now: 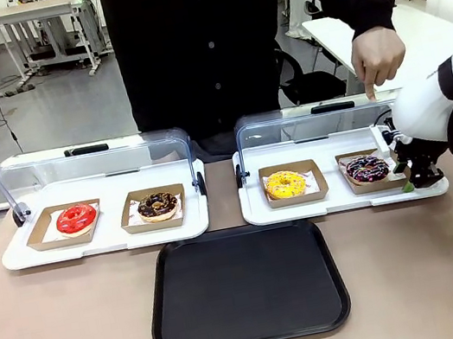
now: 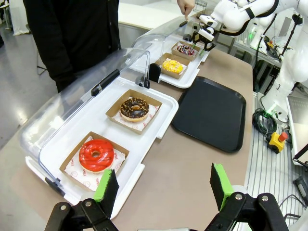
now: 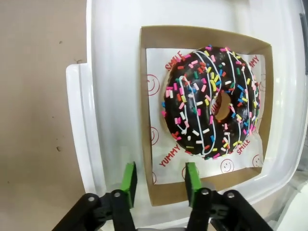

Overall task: Move the fourth donut from the left to the tray.
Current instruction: Pick up the Paper togo box containing the Donut indicated by the person and place it on the Handle tray.

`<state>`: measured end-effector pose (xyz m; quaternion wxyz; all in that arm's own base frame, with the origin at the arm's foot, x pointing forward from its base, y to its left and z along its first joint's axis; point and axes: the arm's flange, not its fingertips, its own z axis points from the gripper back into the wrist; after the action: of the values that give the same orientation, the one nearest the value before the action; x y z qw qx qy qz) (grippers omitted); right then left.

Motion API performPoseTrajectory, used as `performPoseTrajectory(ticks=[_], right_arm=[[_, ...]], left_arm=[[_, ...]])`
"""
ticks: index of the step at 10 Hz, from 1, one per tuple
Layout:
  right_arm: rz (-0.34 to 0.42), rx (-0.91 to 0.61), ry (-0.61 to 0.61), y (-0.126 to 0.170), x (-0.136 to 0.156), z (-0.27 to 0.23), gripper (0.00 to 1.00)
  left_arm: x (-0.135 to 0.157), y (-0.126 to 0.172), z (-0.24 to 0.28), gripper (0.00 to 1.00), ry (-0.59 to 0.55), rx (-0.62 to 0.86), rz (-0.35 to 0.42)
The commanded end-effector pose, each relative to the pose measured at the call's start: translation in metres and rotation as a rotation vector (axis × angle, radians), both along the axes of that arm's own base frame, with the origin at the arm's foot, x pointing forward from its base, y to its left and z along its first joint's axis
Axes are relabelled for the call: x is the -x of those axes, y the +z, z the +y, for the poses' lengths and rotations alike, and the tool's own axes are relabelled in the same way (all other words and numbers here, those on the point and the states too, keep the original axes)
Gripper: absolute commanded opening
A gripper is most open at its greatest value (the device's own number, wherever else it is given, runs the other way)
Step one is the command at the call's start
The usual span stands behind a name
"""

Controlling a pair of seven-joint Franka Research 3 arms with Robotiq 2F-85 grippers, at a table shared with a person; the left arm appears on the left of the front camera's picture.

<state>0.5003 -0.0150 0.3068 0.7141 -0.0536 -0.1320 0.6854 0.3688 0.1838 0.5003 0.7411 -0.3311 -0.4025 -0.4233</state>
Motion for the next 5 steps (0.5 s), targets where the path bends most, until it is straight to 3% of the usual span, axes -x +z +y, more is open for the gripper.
performPoseTrajectory(ticks=[1, 3, 5], right_arm=[[0.026, 0.019, 0.023, 0.0044, -0.0063, -0.0029, 0.14], [0.046, 0.021, 0.032, 0.0067, -0.0046, -0.0031, 0.0], [0.058, 0.019, 0.036, 0.0079, -0.0042, -0.0039, 0.0]], left_arm=[[-0.0008, 0.001, 0.0008, 1.0, -0.007, 0.02, -0.026], [-0.0008, 0.001, 0.0008, 1.0, -0.007, 0.02, -0.026], [-0.0008, 0.001, 0.0008, 1.0, -0.007, 0.02, -0.026]])
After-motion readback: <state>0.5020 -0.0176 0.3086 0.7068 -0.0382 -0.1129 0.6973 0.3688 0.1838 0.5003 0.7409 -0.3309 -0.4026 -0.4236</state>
